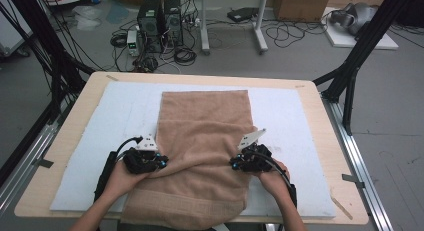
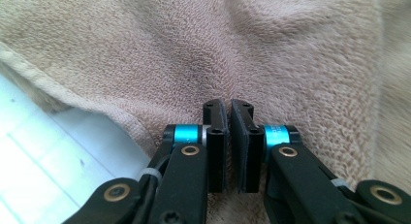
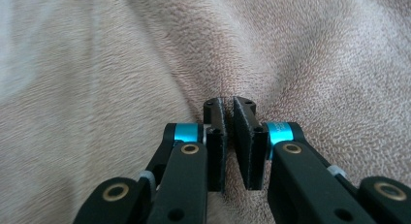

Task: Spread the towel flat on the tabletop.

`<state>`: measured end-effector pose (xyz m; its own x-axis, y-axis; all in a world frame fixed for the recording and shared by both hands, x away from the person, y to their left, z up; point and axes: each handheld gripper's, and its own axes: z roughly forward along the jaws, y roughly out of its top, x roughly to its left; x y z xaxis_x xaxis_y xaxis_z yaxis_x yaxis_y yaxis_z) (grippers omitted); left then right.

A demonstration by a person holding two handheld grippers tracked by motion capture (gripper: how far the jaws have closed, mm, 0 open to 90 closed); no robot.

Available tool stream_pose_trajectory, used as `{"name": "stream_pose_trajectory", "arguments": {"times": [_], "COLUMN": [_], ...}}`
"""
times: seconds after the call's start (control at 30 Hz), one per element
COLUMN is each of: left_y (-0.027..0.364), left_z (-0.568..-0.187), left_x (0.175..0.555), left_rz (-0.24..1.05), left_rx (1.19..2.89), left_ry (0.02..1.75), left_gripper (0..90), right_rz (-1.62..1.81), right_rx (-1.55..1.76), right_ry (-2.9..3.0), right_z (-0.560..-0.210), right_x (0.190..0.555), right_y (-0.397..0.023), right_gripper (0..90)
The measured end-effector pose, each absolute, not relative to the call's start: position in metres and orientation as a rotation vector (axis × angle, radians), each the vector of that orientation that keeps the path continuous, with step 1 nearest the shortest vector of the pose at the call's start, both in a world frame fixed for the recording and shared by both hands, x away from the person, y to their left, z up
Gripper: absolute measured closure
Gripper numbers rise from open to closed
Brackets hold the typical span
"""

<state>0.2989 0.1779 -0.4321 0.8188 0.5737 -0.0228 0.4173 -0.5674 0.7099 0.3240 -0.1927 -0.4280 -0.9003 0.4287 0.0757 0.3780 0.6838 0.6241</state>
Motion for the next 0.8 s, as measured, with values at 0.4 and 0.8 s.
{"name": "stream_pose_trajectory", "arguments": {"times": [0.4,0.8], "left_y": [0.190,0.171], "left_z": [-0.412,-0.419], "left_x": [0.236,0.303], "left_rz": [0.245,0.344], "left_rx": [2.199,2.199], "left_ry": [0.611,0.742], "left_gripper": [79.9,63.0], "right_rz": [1.128,1.036], "right_rx": [0.486,0.720], "right_ry": [2.790,2.733], "right_z": [-0.403,-0.417], "right_x": [0.263,0.321], "right_y": [-0.203,-0.206], "right_gripper": [78.0,61.7]}}
